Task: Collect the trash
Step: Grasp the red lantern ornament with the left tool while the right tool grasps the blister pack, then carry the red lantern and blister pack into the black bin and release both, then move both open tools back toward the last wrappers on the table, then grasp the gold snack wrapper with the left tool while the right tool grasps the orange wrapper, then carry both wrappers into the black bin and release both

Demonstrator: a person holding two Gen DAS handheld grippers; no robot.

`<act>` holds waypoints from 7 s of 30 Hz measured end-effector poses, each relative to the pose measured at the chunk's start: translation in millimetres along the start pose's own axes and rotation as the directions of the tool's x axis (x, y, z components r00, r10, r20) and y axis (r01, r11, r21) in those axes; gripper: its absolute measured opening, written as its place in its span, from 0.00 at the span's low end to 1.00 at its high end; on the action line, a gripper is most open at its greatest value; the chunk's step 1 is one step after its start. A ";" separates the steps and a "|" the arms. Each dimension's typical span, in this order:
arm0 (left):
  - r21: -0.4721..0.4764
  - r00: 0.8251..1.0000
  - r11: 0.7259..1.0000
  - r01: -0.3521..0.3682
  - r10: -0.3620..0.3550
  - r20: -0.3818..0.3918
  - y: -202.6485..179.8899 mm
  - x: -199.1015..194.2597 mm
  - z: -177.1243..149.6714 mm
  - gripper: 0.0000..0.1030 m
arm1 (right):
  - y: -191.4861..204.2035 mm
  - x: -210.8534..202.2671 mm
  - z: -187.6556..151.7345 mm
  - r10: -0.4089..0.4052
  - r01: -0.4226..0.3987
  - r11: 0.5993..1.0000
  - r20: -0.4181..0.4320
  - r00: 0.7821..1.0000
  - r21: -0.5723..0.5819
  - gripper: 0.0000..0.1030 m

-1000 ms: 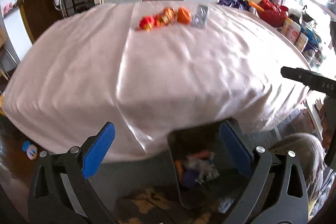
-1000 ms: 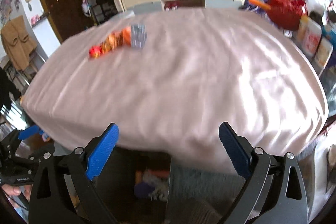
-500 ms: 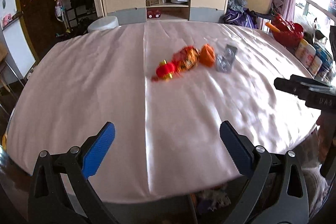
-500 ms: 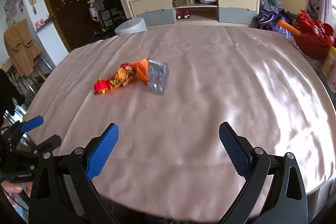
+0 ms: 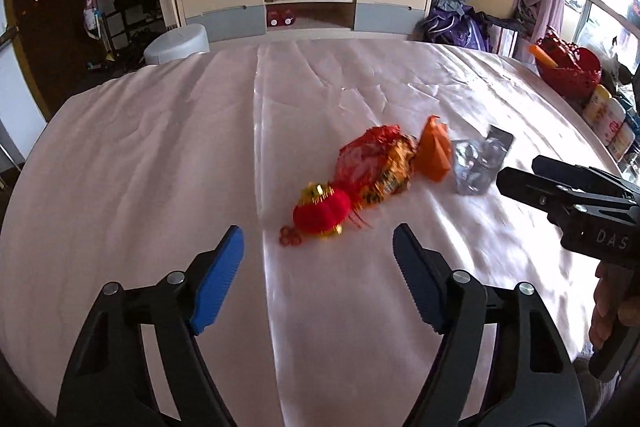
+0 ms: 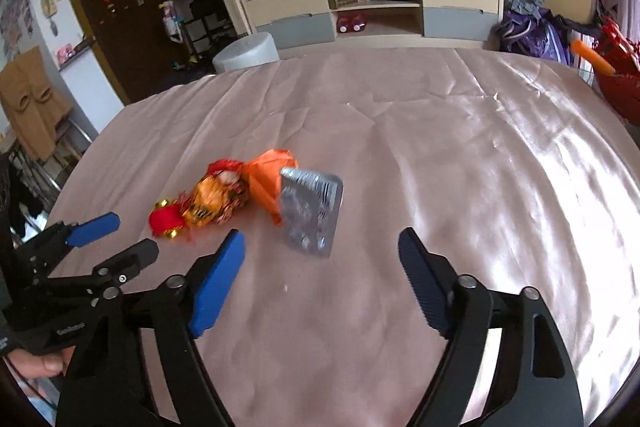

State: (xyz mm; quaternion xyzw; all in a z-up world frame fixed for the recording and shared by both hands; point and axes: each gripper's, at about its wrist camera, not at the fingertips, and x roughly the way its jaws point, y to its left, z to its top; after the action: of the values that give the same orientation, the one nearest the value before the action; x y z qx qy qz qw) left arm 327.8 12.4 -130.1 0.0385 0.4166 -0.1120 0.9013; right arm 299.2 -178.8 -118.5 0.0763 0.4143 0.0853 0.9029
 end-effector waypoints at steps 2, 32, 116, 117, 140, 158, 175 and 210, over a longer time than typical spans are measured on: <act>-0.006 1.000 1.000 0.002 -0.002 -0.008 2.0 8.7 3.7 0.67 | -1.4 6.0 3.0 -0.003 0.003 1.000 -0.001 1.000 0.006 0.75; 0.019 0.996 0.999 -0.032 0.030 0.082 -23.0 -66.1 3.6 0.33 | 8.5 -82.7 1.9 0.077 -0.070 0.996 0.117 0.990 -0.062 0.35; -0.097 0.978 0.988 0.120 -0.134 -0.158 -98.6 -93.4 -275.4 0.78 | -32.5 -103.4 -249.1 0.055 -0.039 0.995 -0.166 0.985 0.095 0.80; -0.098 0.980 0.988 0.118 -0.132 -0.151 -98.1 -95.8 -273.9 0.80 | -34.3 -105.1 -248.2 0.057 -0.041 0.994 -0.160 0.985 0.100 0.80; -0.050 0.999 0.999 0.001 0.001 0.038 -50.3 -130.9 -149.7 0.92 | -41.1 -111.4 -113.5 -0.001 0.001 1.000 -0.011 1.000 0.023 0.87; -0.029 0.999 0.999 -0.036 0.036 0.032 -15.4 -42.3 -34.9 0.92 | 12.9 -12.7 -6.6 0.055 -0.058 0.994 -0.029 0.998 -0.091 0.81; 0.027 1.000 1.000 0.004 -0.003 -0.021 -21.7 22.9 9.4 0.92 | 12.4 61.4 27.8 0.108 -0.111 0.993 -0.086 0.990 -0.043 0.49; 0.055 0.997 0.995 0.083 -0.083 -0.001 -60.3 -9.1 -4.4 0.46 | -33.3 -37.7 -1.2 0.033 -0.031 0.997 0.028 0.999 -0.070 0.13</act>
State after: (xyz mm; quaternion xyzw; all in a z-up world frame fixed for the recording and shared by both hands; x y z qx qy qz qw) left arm 304.7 -43.9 -124.5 0.0460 0.4141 -0.1610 0.8947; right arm 277.1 -219.3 -98.6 0.0527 0.3966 0.1129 0.9095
